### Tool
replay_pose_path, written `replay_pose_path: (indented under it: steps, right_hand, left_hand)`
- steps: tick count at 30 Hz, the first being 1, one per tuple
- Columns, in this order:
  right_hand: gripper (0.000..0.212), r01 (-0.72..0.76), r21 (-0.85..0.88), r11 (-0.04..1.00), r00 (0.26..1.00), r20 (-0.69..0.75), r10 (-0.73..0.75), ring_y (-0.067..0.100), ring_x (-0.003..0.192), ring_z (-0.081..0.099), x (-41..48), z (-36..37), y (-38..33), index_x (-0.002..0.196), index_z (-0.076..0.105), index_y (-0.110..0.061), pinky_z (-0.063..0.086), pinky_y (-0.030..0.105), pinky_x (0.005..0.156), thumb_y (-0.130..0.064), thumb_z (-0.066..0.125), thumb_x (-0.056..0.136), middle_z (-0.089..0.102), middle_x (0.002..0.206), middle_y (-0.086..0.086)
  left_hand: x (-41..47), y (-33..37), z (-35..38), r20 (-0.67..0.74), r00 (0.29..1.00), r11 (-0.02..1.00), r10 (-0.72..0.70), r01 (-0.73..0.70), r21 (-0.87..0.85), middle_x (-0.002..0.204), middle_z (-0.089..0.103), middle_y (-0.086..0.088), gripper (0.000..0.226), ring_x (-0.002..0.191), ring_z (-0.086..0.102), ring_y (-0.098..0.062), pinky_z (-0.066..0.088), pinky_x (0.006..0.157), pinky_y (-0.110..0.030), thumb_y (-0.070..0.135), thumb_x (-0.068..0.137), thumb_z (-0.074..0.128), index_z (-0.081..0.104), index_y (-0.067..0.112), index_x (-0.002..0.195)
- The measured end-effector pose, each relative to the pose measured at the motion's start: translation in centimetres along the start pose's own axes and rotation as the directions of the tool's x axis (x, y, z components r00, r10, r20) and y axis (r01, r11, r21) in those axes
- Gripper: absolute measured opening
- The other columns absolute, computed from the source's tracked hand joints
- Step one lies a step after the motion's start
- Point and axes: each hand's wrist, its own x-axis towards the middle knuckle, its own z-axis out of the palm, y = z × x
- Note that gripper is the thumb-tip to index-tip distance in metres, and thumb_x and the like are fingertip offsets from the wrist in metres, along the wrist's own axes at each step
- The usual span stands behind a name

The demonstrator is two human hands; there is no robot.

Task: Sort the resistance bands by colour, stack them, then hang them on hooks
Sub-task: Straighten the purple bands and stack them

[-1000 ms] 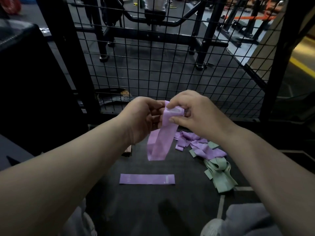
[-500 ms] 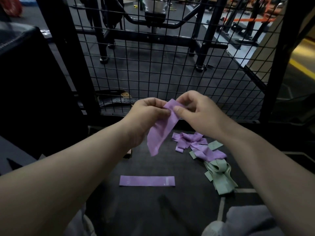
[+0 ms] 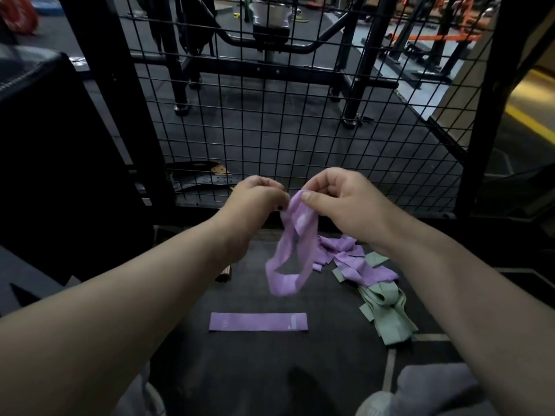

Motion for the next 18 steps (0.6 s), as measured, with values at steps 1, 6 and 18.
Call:
replay_pose_path:
  steps: [1,6,18]
  right_hand:
    - [0.002,-0.018,0.026,0.999,1.000,-0.022,0.018,0.016,0.080,0.067,0.1,0.1,0.2,0.091,0.067,-0.014,0.055,0.044,0.086,-0.015,0.067,0.093,0.074,0.089,0.010]
    - [0.018,-0.075,0.189,0.979,0.994,-0.061,0.088,0.012,0.082,0.070,0.4,0.2,0.6,0.102,0.061,-0.016,0.056,0.029,0.076,-0.008,0.071,0.089,0.074,0.087,0.001]
    - [0.007,0.072,-0.095,0.993,0.990,-0.116,-0.083,0.004,0.068,0.059,0.2,0.1,0.4,0.086,0.072,-0.021,0.049,0.022,0.064,-0.022,0.069,0.092,0.070,0.076,-0.002]
  left_hand:
    - [-0.2,0.0,0.0,0.016,1.000,1.000,-0.004,0.004,0.014,0.078,0.065,-0.005,0.010,0.073,0.059,-0.020,0.046,0.069,-0.030,0.013,0.080,0.068,0.065,0.010,0.089]
    - [-0.7,-0.4,0.5,0.131,0.987,0.995,0.091,-0.096,0.033,0.091,0.073,-0.013,0.023,0.079,0.068,-0.015,0.057,0.074,-0.028,0.021,0.088,0.073,0.068,0.001,0.099]
    - [0.1,-0.8,0.2,0.079,0.985,0.987,0.155,-0.152,-0.050,0.091,0.069,-0.011,0.020,0.080,0.066,-0.017,0.056,0.077,-0.031,0.002,0.082,0.074,0.068,0.003,0.101]
